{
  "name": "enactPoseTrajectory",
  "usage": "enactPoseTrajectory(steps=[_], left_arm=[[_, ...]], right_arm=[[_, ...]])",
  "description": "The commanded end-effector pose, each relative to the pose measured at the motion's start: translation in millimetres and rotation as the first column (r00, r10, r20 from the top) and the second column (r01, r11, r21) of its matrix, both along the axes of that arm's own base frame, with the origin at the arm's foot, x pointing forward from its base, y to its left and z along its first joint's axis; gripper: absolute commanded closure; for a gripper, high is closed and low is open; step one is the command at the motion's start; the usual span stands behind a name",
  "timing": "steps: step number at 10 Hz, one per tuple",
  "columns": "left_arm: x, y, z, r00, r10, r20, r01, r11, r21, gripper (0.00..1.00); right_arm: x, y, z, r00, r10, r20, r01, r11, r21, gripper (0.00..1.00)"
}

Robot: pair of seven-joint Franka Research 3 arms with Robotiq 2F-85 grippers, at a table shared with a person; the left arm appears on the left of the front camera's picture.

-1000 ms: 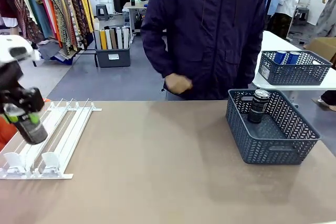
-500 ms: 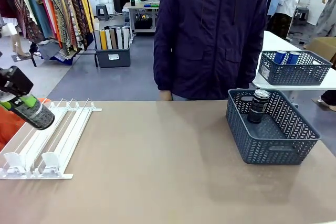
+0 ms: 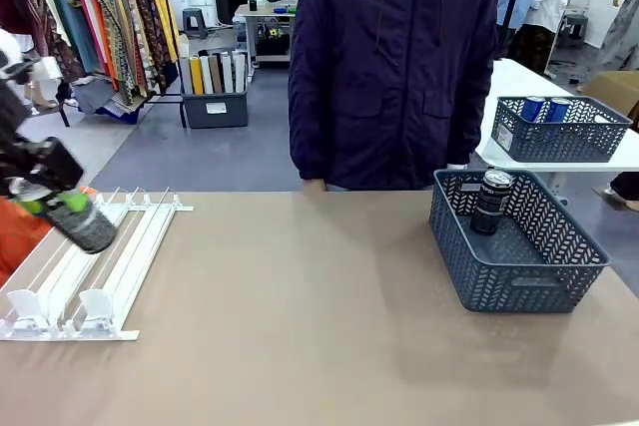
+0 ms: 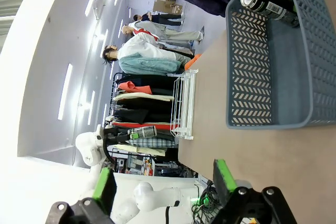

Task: Retrieve and store the cans from the dispenser.
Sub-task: Pick up one can from the Automatic Can Dispenser and place it in the middle of the table.

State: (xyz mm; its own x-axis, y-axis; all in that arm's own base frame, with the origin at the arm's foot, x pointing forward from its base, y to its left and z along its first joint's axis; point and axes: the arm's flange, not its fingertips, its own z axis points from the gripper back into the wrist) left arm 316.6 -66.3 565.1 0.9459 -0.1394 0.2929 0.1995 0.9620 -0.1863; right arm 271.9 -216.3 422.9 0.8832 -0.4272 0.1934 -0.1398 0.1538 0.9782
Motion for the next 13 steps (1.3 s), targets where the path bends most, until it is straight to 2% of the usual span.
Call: enactPoseTrajectory(steps=[1,2,4,5,6,7,9,12,13], left_arm=[[47,-71,4,0.997,-0.083,0.003,0.083,0.996,0.017,1.00],[72,-136,-5,0.982,-0.185,-0.041,0.186,0.982,0.022,1.00],[101,-247,-45,0.958,-0.267,-0.106,0.280,0.949,0.142,1.00],[106,-287,-68,0.935,-0.327,-0.139,0.345,0.929,0.133,1.00],[112,-315,-91,0.925,-0.345,-0.159,0.367,0.919,0.141,1.00],[112,-330,-116,0.918,-0.352,-0.185,0.382,0.908,0.168,1.00],[107,-333,-147,0.900,-0.357,-0.250,0.409,0.891,0.199,1.00],[103,-333,-157,0.904,-0.354,-0.239,0.403,0.893,0.201,1.00],[104,-333,-158,0.907,-0.348,-0.239,0.397,0.895,0.203,0.96]], right_arm=[[2,-1,3,1.000,0.000,0.027,0.000,1.000,0.000,0.00],[2,-1,3,1.000,0.000,0.027,0.000,1.000,0.000,0.00],[2,-1,3,1.000,0.000,0.027,0.000,1.000,0.000,0.00],[2,-1,3,1.000,0.000,0.027,0.000,1.000,0.000,0.00],[2,-1,3,1.000,0.000,0.027,0.000,1.000,0.000,0.00],[2,-1,3,1.000,0.000,0.027,0.000,1.000,0.000,0.00],[2,-1,3,1.000,0.000,0.027,0.000,1.000,0.000,0.00],[2,-1,3,1.000,0.000,0.027,0.000,1.000,0.000,0.00],[2,-1,3,1.000,0.000,0.027,0.000,1.000,0.000,0.00]])
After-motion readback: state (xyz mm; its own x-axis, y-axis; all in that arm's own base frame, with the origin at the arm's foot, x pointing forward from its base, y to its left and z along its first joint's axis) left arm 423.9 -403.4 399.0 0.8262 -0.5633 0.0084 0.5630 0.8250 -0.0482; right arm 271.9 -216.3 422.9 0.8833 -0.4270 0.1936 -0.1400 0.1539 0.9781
